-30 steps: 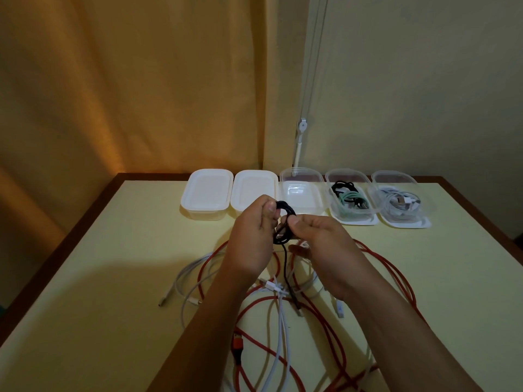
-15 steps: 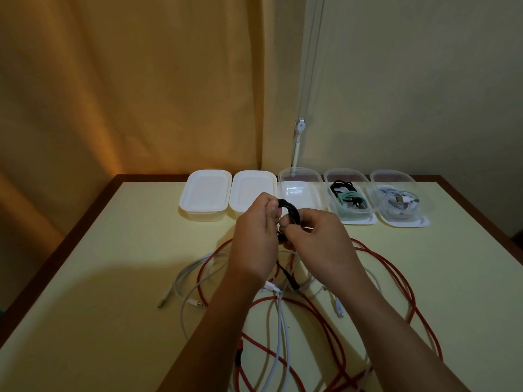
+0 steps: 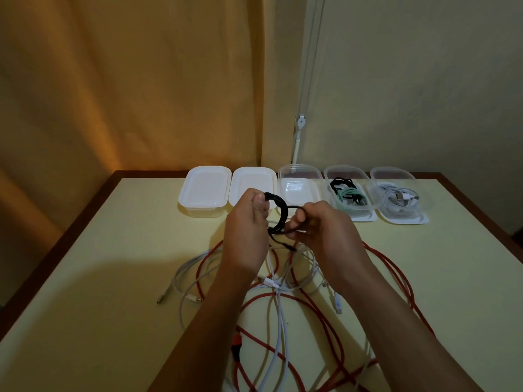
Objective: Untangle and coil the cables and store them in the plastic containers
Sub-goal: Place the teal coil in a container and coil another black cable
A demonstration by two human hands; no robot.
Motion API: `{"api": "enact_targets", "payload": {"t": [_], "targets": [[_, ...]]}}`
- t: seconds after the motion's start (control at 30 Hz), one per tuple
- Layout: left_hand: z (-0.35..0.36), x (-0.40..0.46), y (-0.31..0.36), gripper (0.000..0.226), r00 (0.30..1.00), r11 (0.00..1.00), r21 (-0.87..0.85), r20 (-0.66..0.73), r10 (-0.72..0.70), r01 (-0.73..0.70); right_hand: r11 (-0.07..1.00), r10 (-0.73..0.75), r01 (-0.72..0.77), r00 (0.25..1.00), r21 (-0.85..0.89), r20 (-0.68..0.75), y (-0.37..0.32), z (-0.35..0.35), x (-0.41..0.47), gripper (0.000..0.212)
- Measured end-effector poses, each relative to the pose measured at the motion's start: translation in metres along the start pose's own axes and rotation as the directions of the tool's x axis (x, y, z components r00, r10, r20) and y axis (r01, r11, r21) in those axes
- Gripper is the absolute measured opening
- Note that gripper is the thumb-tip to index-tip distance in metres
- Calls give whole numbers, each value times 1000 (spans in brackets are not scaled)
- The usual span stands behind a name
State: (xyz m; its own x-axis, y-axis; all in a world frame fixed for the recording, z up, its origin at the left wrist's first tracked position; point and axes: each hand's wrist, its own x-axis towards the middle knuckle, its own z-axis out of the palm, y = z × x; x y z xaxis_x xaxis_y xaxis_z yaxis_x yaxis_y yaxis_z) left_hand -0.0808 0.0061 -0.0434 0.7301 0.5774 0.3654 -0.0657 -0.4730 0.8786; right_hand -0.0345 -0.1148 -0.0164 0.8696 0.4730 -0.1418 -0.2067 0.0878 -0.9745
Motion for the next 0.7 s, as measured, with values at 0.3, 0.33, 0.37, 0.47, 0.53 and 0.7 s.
{"api": "enact_targets", "payload": {"t": [0.3,0.33,0.37,0.47,0.53,0.7], "targets": [[-7,3,-6,34,996,993,-78,3,-92,92,975,87,-79,996,-206,32,-6,-10,-2,34],[-7,3,-6,34,995,993,-74,2,-95,95,954,76,-66,997,-292,24,-9,-12,-3,33],[-7,3,-5,34,995,991,-83,8,-103,103,928,47,-40,999,-371,11,-11,-13,-3,31],[-6,4,-1,34,982,949,-253,64,-176,186,848,-147,101,988,-520,-46,-9,-16,0,20],[-5,5,5,34,962,858,-437,111,-248,271,808,-271,184,960,-559,-76,-2,-18,3,17],[2,0,16,35,949,601,-737,202,-243,311,705,-508,319,850,-633,-137,11,-10,3,16]]}}
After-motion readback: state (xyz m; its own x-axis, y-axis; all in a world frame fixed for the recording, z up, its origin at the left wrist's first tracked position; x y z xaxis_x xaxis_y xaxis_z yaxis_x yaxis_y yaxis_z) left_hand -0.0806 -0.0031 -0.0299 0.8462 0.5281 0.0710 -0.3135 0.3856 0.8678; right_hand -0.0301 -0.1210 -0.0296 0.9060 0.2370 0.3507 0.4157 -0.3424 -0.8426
